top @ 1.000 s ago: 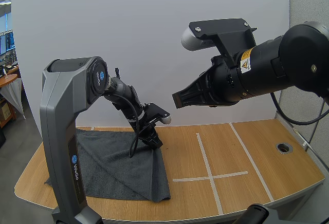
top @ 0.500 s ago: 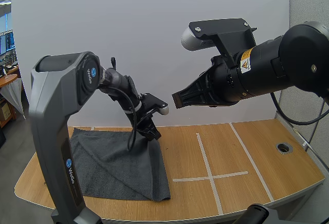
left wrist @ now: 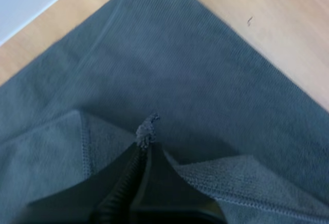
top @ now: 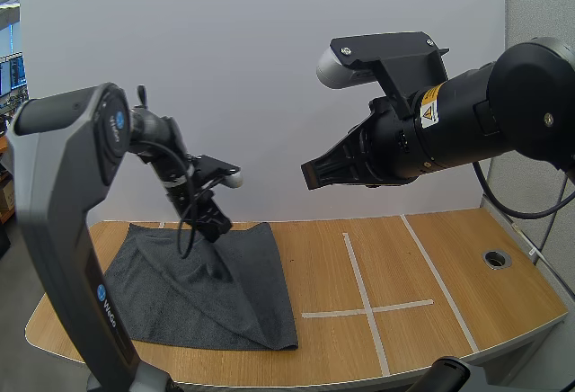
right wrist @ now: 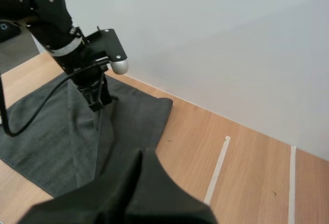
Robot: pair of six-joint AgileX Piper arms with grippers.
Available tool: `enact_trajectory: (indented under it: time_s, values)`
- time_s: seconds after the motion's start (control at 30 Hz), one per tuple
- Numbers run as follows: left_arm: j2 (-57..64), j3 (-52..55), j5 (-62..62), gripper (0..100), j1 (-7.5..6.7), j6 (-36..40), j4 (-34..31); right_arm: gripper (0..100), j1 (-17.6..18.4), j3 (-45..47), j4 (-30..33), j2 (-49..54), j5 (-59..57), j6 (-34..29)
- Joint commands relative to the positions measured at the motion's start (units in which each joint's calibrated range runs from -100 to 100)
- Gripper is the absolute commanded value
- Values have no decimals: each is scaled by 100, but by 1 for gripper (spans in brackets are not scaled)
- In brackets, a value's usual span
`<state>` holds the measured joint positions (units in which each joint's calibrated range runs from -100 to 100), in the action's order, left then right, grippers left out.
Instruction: Fold the towel
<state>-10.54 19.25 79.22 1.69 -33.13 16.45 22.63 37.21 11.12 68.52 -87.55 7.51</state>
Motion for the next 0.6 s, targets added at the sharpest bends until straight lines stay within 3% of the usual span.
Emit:
enact_trajectory:
  time_s: [0.0,0.3,0.57]
  values:
    - [634,608,163,0,337,-129,-70,0,-22,-9,12,64,102,31]
    - [1347,1302,163,0,829,-143,-221,0,-22,-9,12,64,102,31]
    - [1513,1723,184,0,1392,-285,-241,0,-22,-9,12,64,102,31]
